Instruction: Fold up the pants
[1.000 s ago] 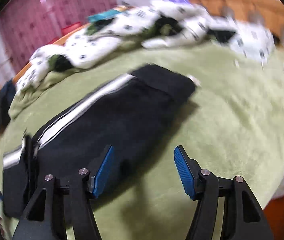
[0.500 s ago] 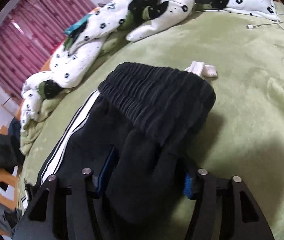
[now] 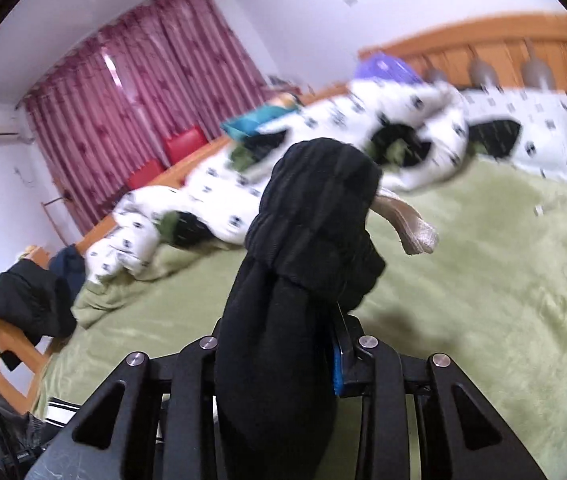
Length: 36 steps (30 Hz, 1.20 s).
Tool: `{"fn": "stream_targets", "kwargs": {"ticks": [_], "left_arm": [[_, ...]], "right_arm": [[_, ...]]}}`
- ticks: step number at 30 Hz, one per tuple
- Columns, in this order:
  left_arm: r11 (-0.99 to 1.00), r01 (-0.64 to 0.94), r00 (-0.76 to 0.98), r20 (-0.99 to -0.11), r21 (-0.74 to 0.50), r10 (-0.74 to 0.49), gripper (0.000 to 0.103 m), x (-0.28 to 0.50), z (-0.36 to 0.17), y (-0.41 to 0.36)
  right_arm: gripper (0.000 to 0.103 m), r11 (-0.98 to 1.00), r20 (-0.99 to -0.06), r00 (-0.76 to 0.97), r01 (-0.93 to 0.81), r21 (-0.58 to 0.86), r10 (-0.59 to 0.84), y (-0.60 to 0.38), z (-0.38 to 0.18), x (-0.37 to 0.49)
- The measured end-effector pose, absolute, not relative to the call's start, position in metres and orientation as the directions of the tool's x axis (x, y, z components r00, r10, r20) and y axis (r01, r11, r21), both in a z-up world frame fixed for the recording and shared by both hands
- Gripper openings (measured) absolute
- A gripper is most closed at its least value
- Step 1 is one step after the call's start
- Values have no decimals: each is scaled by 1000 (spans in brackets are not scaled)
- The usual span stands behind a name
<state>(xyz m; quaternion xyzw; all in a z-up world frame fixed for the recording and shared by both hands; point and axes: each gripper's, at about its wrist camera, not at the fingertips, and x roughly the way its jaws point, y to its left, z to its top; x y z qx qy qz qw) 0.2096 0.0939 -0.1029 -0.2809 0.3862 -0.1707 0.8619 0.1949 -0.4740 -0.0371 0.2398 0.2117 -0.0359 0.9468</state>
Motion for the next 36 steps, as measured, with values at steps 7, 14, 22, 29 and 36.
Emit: {"fn": "stream_targets", "kwargs": {"ticks": [7,14,22,29,36], "left_arm": [[841,-84,714,-621,-535,-324,9,177,-65,200],[907,-255,620,-776,-336,-114,12,183,-124,241],[849,-320,582,-794,-421,-175,46,185,-158,267],[836,-287,566,-787,-468,-246,57,143,-172,264],[715,-295,612,-700,-634,-368,57,73,-198,266]], "right_arm": [[30,875,-354,903,-46,483,243,-388,-13,190],[33,959,-709,692,84,270,138,-372,-145,238],[61,933,-800,584,198,300,133,-413,-208,243],[61,968,-815,578,189,167,28,-406,-168,199],[61,969,-747,665,190,155,-12,-391,-135,149]]}}
